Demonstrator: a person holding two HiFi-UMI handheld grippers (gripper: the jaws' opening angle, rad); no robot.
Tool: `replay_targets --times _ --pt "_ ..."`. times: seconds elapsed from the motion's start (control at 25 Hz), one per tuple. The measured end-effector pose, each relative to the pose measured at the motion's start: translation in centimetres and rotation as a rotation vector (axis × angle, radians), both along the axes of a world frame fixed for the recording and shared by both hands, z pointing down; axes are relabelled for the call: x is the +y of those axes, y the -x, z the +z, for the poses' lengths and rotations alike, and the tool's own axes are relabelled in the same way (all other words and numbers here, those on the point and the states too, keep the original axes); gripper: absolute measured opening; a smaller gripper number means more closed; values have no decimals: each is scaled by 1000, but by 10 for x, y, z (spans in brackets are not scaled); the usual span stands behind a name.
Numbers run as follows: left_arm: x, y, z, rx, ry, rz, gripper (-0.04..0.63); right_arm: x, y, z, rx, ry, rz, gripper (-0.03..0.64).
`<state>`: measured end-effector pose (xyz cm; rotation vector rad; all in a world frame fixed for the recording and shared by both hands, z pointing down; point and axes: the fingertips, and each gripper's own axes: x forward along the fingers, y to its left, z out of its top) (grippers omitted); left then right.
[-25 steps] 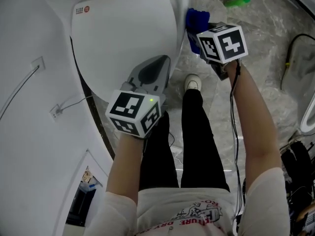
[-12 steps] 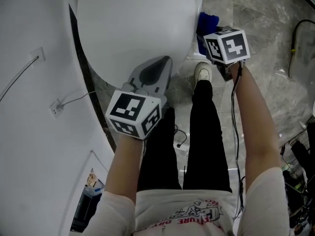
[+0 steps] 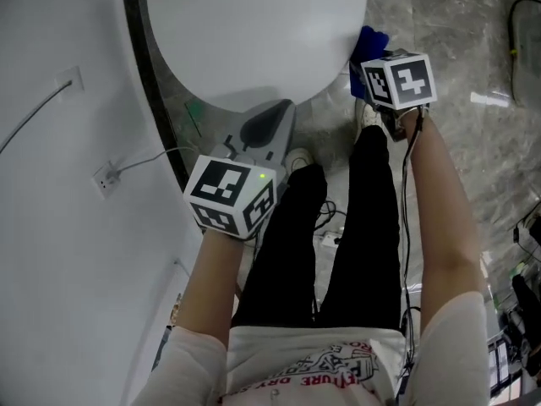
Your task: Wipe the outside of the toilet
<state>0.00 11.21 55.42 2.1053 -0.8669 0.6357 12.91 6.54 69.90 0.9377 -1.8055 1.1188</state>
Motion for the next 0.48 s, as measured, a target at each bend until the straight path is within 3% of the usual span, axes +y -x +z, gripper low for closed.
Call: replay_targets --times 0.48 --pt "78 64 26 16 77 -60 8 89 87 4 -41 57 -16 72"
